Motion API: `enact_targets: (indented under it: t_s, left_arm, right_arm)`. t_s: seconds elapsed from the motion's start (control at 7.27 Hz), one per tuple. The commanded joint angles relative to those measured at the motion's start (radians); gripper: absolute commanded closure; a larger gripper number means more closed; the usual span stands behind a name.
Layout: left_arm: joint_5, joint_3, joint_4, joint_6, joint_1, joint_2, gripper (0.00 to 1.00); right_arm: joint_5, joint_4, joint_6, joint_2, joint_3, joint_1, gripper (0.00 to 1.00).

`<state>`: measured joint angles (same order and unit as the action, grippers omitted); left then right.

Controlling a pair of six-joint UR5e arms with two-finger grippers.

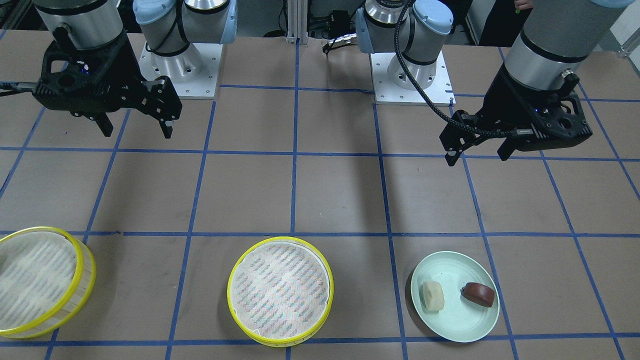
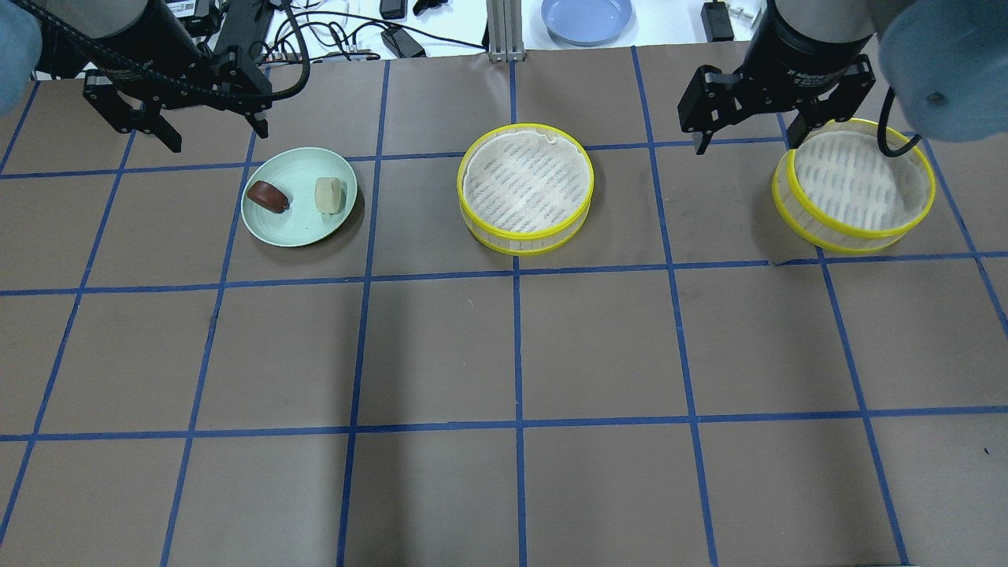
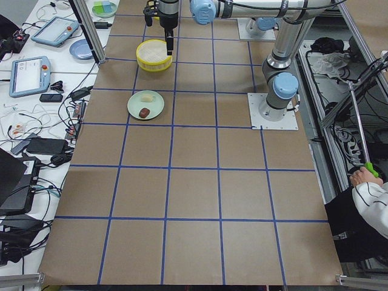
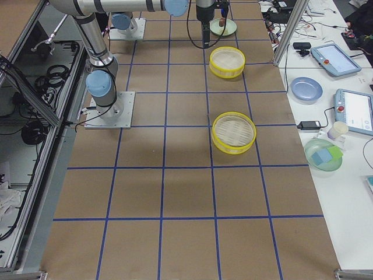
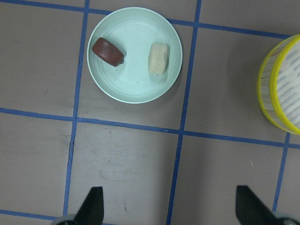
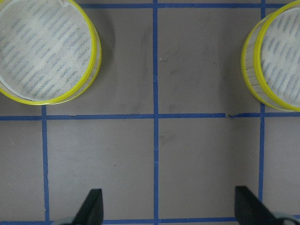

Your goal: Stack buns with steamer

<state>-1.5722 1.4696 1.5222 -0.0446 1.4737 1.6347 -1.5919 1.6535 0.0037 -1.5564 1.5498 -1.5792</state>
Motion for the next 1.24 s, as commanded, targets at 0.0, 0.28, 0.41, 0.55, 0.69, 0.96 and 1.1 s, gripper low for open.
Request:
enact_targets:
  t_s: [0.0, 0.28, 0.41, 0.55, 0.69, 0.96, 1.1]
  left_arm:
    - [0.026, 0.0, 0.006, 0.0, -0.001, -0.009, 0.0]
    - [0.027, 0.001, 0.004, 0.008, -0.013, -0.006, 0.0]
    - [0.027, 0.001, -0.002, 0.012, -0.018, -0.001, 0.0]
    - [0.027, 0.001, -0.014, 0.012, -0.026, 0.013, 0.0]
    - [0.024, 0.024, -0.084, 0.062, -0.032, 0.054, 0.0]
    - [0.018, 0.081, -0.353, 0.153, -0.042, 0.188, 0.0]
    - [0.023, 0.099, -0.49, 0.226, -0.058, 0.261, 0.0]
  right_arm:
    - [-0.002, 0.005, -0.036, 0.012, 0.0, 0.001, 0.0]
    - [0.001, 0.005, -0.036, 0.012, 0.0, 0.005, 0.0]
    - [-0.005, 0.017, -0.042, 0.022, 0.0, 0.007, 0.0]
    - [-0.025, 0.019, -0.109, 0.038, 0.001, 0.008, 0.0]
    - [-0.045, 0.079, -0.125, 0.056, 0.001, 0.022, 0.0]
    - [-0.008, 0.136, -0.163, 0.18, -0.002, 0.2, 0.0]
    - [-0.014, 0.193, -0.218, 0.238, -0.007, 0.268, 0.0]
